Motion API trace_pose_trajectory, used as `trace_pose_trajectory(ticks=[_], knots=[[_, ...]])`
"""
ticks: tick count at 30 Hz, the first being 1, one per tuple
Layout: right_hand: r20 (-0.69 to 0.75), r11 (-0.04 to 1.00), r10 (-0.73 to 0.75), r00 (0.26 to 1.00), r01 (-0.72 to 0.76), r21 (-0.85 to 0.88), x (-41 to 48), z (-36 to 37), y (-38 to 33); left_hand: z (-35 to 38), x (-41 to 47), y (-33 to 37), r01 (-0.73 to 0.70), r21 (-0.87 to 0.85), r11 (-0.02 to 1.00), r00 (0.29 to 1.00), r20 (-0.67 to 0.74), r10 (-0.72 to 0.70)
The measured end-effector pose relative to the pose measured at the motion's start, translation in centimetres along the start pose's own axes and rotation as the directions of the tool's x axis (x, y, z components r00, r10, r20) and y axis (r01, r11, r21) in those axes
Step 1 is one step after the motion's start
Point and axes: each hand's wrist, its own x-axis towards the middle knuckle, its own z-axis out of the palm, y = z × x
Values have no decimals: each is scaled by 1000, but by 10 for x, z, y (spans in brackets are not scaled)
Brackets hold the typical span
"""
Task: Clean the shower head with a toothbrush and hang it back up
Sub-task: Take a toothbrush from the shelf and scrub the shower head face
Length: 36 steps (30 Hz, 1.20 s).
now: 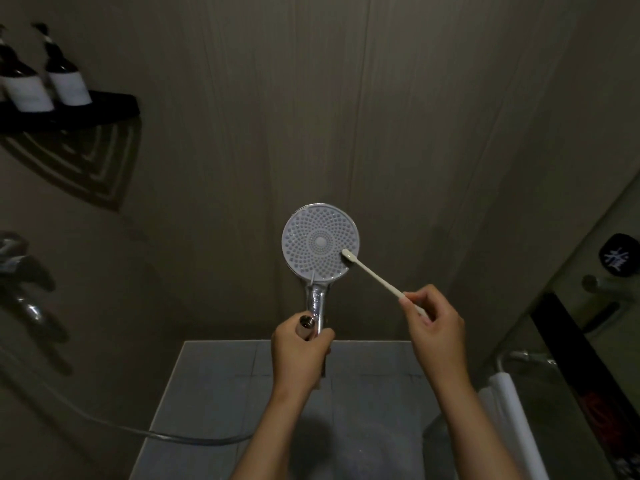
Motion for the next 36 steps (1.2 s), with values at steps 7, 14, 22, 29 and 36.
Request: trace_pose_trajectory(ticks=[7,14,22,29,36], knots=[[69,996,-53,996,47,79,4,1,-7,4,2,-1,17,14,1000,999,34,-18],[246,997,61,967,-68,22,7,0,15,5,1,-9,59,26,998,998,27,-60],[211,995,30,977,-50,90,5,-2,6,5,5,-8,57,11,998,998,18,-57],[211,999,21,977,-31,43,17,6,3,4,3,-8,38,50,998,998,54,-41],[377,996,79,923,-92,16,7,8,6,-4,3,-8,43,97,994,999,11,-44]])
